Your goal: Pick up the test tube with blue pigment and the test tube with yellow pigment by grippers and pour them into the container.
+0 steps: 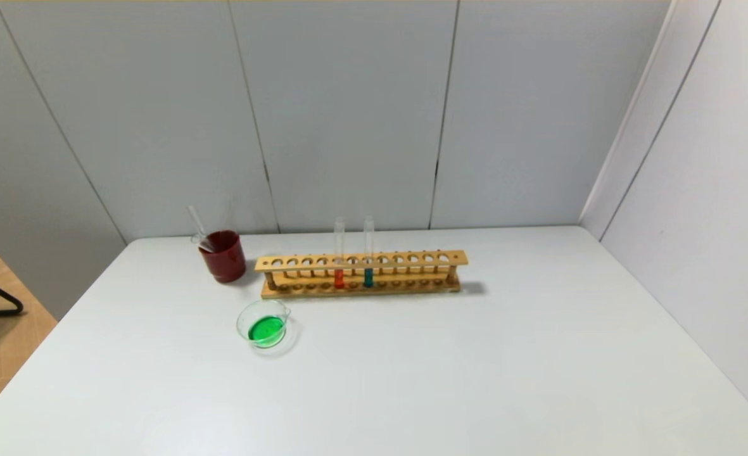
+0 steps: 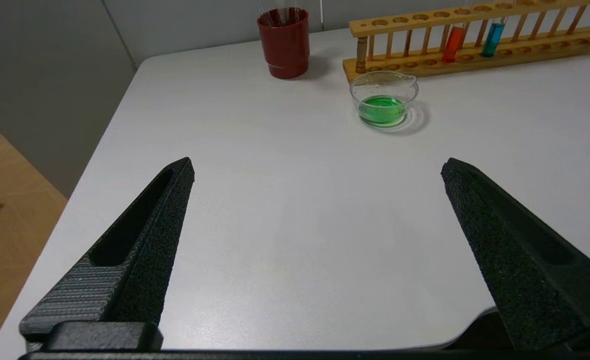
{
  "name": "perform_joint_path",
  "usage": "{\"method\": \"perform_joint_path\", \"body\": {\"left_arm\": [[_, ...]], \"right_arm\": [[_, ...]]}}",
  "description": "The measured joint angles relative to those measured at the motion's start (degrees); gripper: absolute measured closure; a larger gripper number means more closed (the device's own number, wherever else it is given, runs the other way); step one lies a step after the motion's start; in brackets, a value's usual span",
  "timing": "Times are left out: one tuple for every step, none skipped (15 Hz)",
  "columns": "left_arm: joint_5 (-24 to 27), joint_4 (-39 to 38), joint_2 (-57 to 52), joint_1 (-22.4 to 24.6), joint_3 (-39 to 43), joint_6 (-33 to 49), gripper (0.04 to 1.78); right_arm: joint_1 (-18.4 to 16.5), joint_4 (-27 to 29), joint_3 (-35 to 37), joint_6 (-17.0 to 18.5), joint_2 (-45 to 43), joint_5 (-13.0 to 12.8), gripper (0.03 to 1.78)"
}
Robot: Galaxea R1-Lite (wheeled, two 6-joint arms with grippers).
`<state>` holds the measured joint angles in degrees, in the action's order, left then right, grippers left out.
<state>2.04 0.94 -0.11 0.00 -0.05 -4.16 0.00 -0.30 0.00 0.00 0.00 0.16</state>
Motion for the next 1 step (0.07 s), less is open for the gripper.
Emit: {"method": "perform_joint_path", "body": {"left_arm": [[-0.02, 0.02, 0.0, 0.0, 0.02, 0.09, 0.08]], "right_arm": [[0.0, -0.02, 0.0, 0.0, 0.0, 0.0, 0.06]]}}
